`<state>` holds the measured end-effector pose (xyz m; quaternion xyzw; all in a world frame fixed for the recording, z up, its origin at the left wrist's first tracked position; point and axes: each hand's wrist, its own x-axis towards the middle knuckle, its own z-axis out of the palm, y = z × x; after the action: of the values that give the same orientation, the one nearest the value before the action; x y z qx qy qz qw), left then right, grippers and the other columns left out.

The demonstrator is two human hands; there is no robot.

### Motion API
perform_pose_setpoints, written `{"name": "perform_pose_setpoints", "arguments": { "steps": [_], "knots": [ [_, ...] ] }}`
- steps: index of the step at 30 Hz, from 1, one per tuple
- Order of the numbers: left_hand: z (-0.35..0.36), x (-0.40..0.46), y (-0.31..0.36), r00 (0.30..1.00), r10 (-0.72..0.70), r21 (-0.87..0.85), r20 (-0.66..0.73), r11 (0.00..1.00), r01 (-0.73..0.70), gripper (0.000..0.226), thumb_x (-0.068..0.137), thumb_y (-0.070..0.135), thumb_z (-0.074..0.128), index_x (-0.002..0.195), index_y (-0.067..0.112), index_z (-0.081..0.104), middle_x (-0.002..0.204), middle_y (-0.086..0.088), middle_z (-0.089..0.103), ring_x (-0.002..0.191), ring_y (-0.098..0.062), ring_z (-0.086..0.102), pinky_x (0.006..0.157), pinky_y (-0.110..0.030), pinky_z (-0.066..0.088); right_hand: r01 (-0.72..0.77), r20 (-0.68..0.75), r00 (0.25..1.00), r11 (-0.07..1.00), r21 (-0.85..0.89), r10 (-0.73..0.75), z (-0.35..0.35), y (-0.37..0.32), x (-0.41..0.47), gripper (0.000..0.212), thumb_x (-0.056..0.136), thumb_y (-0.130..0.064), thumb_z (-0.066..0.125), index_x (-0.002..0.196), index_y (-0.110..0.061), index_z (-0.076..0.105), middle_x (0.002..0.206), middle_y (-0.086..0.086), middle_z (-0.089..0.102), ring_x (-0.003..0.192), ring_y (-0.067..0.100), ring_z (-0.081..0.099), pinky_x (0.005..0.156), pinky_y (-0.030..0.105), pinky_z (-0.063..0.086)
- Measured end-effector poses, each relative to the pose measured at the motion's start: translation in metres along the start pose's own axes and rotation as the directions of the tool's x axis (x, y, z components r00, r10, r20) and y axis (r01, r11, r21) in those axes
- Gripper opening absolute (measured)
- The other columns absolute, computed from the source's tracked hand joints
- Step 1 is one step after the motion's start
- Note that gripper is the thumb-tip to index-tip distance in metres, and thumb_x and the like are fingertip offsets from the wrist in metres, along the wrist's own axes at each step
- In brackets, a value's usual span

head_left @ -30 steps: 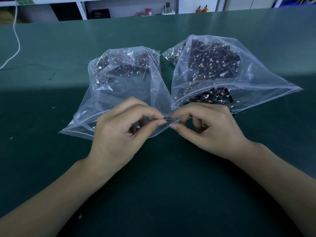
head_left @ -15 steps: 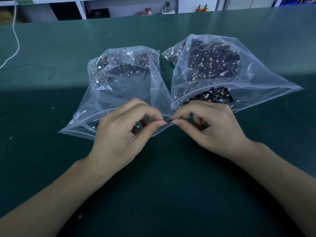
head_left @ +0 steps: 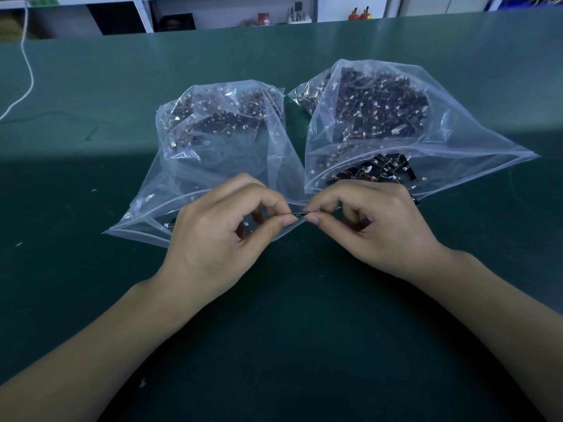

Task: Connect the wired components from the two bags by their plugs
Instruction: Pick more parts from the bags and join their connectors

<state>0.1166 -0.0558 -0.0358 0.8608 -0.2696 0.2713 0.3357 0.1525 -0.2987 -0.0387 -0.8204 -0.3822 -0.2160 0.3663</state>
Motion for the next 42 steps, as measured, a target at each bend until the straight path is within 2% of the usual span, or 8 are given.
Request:
{"name": "perform_pose_setpoints", "arguments": {
  "steps": [16,22,26,29,31,35,40,42],
  "knots": [
    [0.001,-0.001,-0.001,1.0,0.003,-0.019,-0.002,1.0,-0.003,0.008,0.098,0.024,0.08,0.095,0.016,0.079,0.09,0.007,0.067,0.079,-0.015,0.068,0.061,-0.032,0.053,-0.056,0.017,0.998,0.998,0.03,0.055,0.002,0.005,-0.002,0.01,0.098,-0.03,0.076,0.103,-0.022,0.077,0.083,-0.031,0.055,0.052,0.013,0.042,0.057,0.017,0.036],
    [0.002,-0.001,-0.001,0.998,0.029,-0.063,0.051,0.998,-0.026,0.006,0.1,0.026,0.078,0.097,0.02,0.078,0.088,0.008,0.069,0.08,-0.016,0.07,0.062,-0.032,0.055,-0.01,0.072,0.997,1.0,0.025,0.008,0.004,0.005,-0.002,0.009,0.099,-0.029,0.077,0.101,-0.021,0.08,0.089,-0.023,0.059,0.063,-0.004,0.047,0.063,0.011,0.032],
    [0.002,-0.002,0.0,0.998,-0.039,-0.013,0.053,0.999,0.04,0.019,0.1,0.045,0.07,0.093,0.029,0.066,0.082,0.017,0.065,0.077,-0.01,0.068,0.062,-0.034,0.056,-0.073,0.047,0.996,0.995,-0.069,0.076,0.001,0.011,-0.002,0.007,0.1,-0.031,0.074,0.098,-0.025,0.077,0.085,-0.034,0.053,0.064,-0.001,0.051,0.062,0.017,0.036],
    [0.001,-0.001,-0.003,0.996,-0.004,0.101,0.091,0.995,-0.005,0.046,0.107,0.048,0.059,0.072,0.017,0.058,0.069,0.013,0.052,0.068,-0.008,0.053,0.058,-0.04,0.046,-0.165,-0.067,0.985,0.985,-0.06,0.161,-0.001,0.017,-0.002,0.006,0.099,-0.03,0.075,0.094,-0.026,0.075,0.085,-0.025,0.061,0.058,0.013,0.052,0.057,0.031,0.044],
    [0.002,0.001,-0.004,0.991,0.014,0.108,0.137,0.994,-0.029,0.055,0.109,0.048,0.054,0.068,0.013,0.057,0.068,0.007,0.056,0.072,-0.017,0.058,0.066,-0.044,0.048,-0.216,-0.125,0.97,0.975,-0.044,0.209,-0.002,0.02,-0.001,0.007,0.099,-0.028,0.076,0.092,-0.027,0.075,0.084,-0.019,0.064,0.059,0.017,0.056,0.058,0.039,0.049],
    [0.002,0.001,-0.007,0.986,0.031,0.13,0.165,0.99,-0.053,0.057,0.11,0.047,0.052,0.069,0.01,0.064,0.078,0.005,0.068,0.1,-0.022,0.07,0.091,-0.043,0.049,-0.296,-0.149,0.947,0.954,-0.044,0.286,-0.003,0.024,-0.001,0.006,0.099,-0.023,0.076,0.093,-0.021,0.076,0.087,-0.013,0.07,0.077,0.014,0.067,0.073,0.038,0.055],
    [0.001,0.001,-0.008,0.99,0.02,0.161,0.141,0.986,-0.043,0.056,0.11,0.047,0.051,0.07,0.011,0.066,0.082,0.009,0.069,0.112,-0.017,0.066,0.098,-0.044,0.046,-0.357,-0.246,0.908,0.934,-0.028,0.34,-0.008,0.028,0.001,0.003,0.101,-0.022,0.073,0.1,-0.019,0.073,0.092,-0.021,0.073,0.088,-0.004,0.069,0.084,0.012,0.05],
    [0.0,0.002,-0.009,0.992,0.008,0.177,0.127,0.984,-0.031,0.053,0.11,0.045,0.052,0.071,0.013,0.067,0.085,0.01,0.069,0.11,-0.019,0.066,0.099,-0.044,0.046,-0.359,-0.246,0.915,0.924,-0.132,0.32,-0.012,0.031,0.0,0.003,0.1,-0.026,0.073,0.101,-0.023,0.075,0.091,-0.019,0.074,0.087,0.0,0.069,0.083,0.026,0.056]
  ]
}}
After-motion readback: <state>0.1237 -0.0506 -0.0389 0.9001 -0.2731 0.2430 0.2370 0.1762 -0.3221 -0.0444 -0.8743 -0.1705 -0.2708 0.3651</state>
